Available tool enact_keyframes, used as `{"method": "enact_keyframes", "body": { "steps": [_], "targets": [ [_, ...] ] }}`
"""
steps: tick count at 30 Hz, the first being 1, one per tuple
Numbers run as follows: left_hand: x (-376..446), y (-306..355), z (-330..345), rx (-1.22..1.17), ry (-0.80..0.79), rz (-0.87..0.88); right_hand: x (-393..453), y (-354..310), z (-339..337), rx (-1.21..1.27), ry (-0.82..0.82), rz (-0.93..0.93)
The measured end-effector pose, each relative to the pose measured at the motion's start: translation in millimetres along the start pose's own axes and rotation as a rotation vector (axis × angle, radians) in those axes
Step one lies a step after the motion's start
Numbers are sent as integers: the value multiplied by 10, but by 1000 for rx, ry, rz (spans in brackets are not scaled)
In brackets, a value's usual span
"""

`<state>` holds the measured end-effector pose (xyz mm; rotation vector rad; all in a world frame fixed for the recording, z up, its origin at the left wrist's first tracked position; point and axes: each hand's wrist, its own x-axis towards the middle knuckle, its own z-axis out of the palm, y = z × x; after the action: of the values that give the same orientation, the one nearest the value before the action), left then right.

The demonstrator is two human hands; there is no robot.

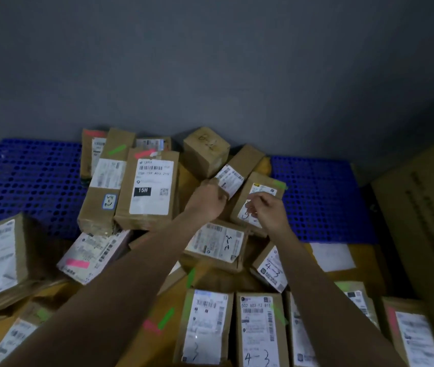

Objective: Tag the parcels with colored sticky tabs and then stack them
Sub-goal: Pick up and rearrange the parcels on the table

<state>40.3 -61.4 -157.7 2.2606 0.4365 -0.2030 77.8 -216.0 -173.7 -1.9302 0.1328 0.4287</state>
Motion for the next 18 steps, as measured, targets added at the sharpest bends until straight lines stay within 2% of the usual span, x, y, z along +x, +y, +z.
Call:
{"method": "enact_keyframes", "body": {
  "steps": [4,7,14,18],
  "targets": [
    [607,-37,26,39,42,-150,246,-80,49,-51,-34,-37],
    [986,-65,-97,198,67,-186,439,-137,85,-127,-72,-52],
    [1588,-92,-332,415,-101,-275,717,-122,127,-75,-77,79],
    [1517,-25,-361,461,35,-221,735,-106,154,58,-65,103]
  ]
}}
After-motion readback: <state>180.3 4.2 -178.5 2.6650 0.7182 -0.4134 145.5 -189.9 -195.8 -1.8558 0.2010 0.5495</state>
